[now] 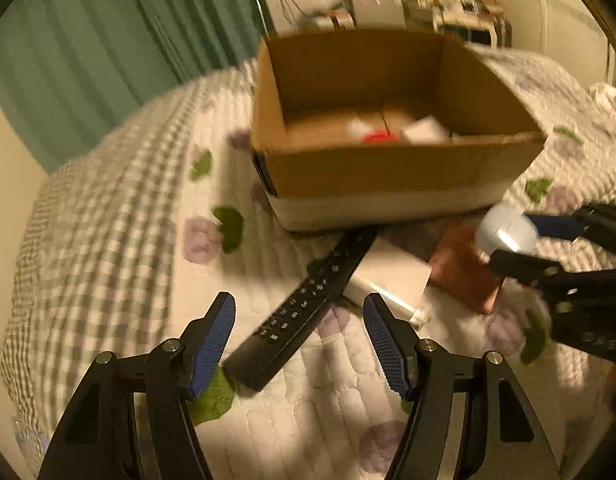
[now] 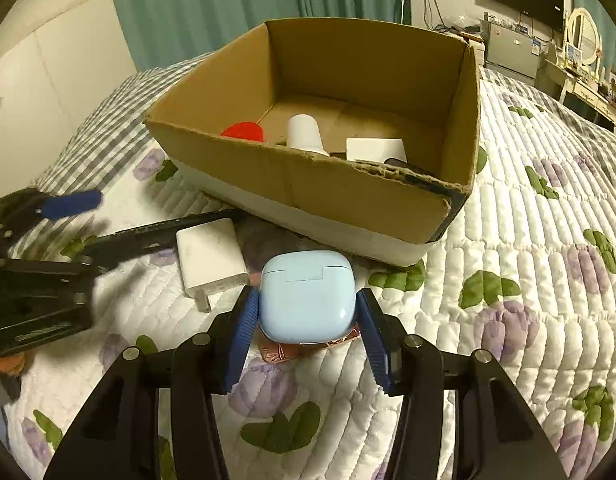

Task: Organize rigid objects
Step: 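Grasp the black remote with the left tool while the right tool grasps the blue earbud case, then drop the remote into the box with the left tool while the right tool drops the earbud case in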

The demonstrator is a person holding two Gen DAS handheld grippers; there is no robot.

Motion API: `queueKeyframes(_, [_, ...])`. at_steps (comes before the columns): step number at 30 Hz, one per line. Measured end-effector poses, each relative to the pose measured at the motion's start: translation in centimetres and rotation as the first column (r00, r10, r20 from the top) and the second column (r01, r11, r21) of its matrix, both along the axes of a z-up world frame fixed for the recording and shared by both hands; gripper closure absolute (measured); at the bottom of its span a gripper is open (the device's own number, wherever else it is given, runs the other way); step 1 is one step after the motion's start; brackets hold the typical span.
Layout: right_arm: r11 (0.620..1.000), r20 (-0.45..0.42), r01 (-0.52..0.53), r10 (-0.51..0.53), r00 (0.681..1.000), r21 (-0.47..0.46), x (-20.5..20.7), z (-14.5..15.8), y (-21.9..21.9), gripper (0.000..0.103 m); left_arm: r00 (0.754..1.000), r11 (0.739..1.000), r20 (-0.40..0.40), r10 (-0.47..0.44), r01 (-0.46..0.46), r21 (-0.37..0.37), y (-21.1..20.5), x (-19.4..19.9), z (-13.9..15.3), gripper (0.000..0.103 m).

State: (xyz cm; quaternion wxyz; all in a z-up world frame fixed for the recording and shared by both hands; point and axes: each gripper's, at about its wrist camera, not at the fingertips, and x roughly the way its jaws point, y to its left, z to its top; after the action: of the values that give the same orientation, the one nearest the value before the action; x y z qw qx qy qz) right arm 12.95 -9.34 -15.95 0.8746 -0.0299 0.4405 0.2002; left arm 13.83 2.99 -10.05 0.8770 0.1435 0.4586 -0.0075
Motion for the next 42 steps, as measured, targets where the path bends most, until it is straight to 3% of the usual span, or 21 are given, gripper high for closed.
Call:
queueKeyframes(4, [1.0, -0.014, -0.004, 0.004, 1.0, -0.005, 0.0, -0.2, 0.3, 0.053, 0.997, 0.999, -0.079, -0.024, 0.026, 0.027, -0.1, 1.6, -1.9, 0.042])
queueKeyframes(7, [1.0, -0.017, -0.006, 0.006, 1.0, -0.005, 0.0, -0.4, 0.4, 0.053, 0.993, 0.999, -0.114, -0.021, 0.025, 0.036, -0.1, 2.9, -2.8, 0.058])
queueKeyframes(13, [1.0, -0.022, -0.008, 0.008, 1.0, -0.005, 0.1, -0.4, 0.6, 0.053, 0.992, 0.997, -0.106, -0.065, 0.07, 0.037, -0.8, 3.2, -3.2, 0.067])
queueKeyframes(20, [1.0, 0.003, -0.021, 0.021, 1.0, -0.01, -1.2, 0.3, 1.0, 0.053, 0.992, 0.996, -0.092, -0.09, 0.09, 0.001, -1.5, 0.8, -1.2, 0.082])
queueKeyframes(25, [0.999, 0.059, -0.031, 0.033, 0.998, -0.038, -2.5, 1.9, 1.4, 0.053, 0.994, 0.996, -0.087, -0.07, 0.065, -0.057, -1.3, -1.9, 0.4, 0.084])
queueKeyframes(34, [0.999, 0.174, -0.033, 0.035, 0.984, -0.012, -4.7, 7.7, 0.5, 0.053, 0.999, 0.99, 0.039, -0.032, 0.037, -0.138, -2.5, -6.4, 5.8, 0.084])
queueKeyframes(42, [1.0, 0.296, -0.028, 0.027, 0.955, -0.002, -3.9, 14.5, -0.3, 0.053, 0.979, 0.968, 0.204, 0.006, 0.046, -0.246, -3.2, -3.9, 12.6, 0.084])
